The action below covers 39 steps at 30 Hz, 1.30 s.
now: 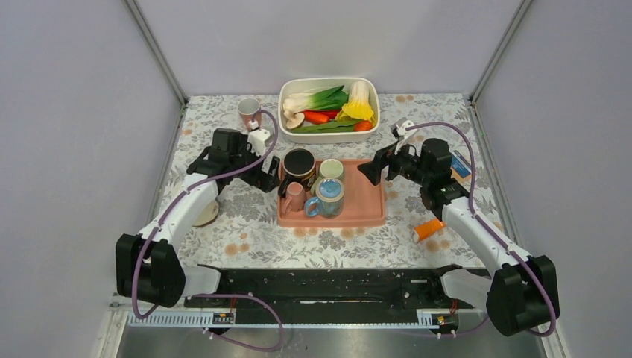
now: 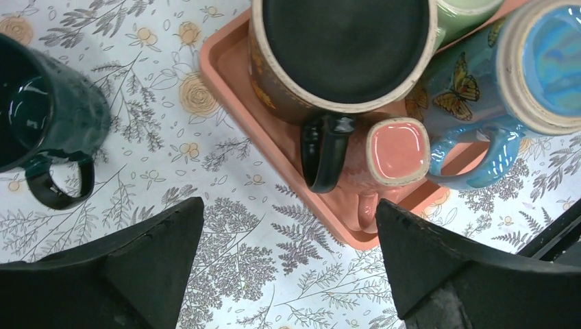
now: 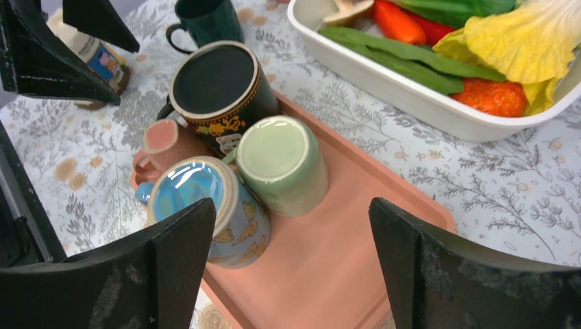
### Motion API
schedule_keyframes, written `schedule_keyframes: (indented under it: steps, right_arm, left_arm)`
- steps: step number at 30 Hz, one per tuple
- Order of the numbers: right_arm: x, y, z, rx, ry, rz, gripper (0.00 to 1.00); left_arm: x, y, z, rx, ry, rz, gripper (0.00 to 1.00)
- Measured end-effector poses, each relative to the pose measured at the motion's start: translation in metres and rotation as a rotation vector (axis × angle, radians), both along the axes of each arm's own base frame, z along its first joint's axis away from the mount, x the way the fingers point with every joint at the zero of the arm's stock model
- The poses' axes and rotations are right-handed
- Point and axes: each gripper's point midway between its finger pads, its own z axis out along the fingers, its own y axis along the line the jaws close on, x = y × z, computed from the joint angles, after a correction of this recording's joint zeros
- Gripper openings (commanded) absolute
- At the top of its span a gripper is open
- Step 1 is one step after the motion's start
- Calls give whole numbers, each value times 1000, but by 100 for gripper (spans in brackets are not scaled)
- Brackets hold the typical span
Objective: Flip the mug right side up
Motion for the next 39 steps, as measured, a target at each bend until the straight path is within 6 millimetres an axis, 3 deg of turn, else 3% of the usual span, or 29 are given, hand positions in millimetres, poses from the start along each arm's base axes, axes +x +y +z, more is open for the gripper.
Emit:
schedule_keyframes:
  steps: [8,16,22,28,39]
  right_arm:
    - [-2,5,-22,-82,60,14,91]
    - [-3,4,-25,-111,46,24,91]
    - [-3,3,-22,-119,26,27,92]
    - [-4,2,-15,-122,-5,29,92]
    - [-4,1,-9,-128,-41,27,92]
  left_arm:
    - [-19,-23,-11,32,-37,-133,99]
    - [-52,-73,0,34,-132,-372,99]
    - [-67,-104,-12,57,-105,-489,99]
    - [-75,-117,-27,80,-66,-547,99]
    - [-93,-140,-24,67,-39,-657,97]
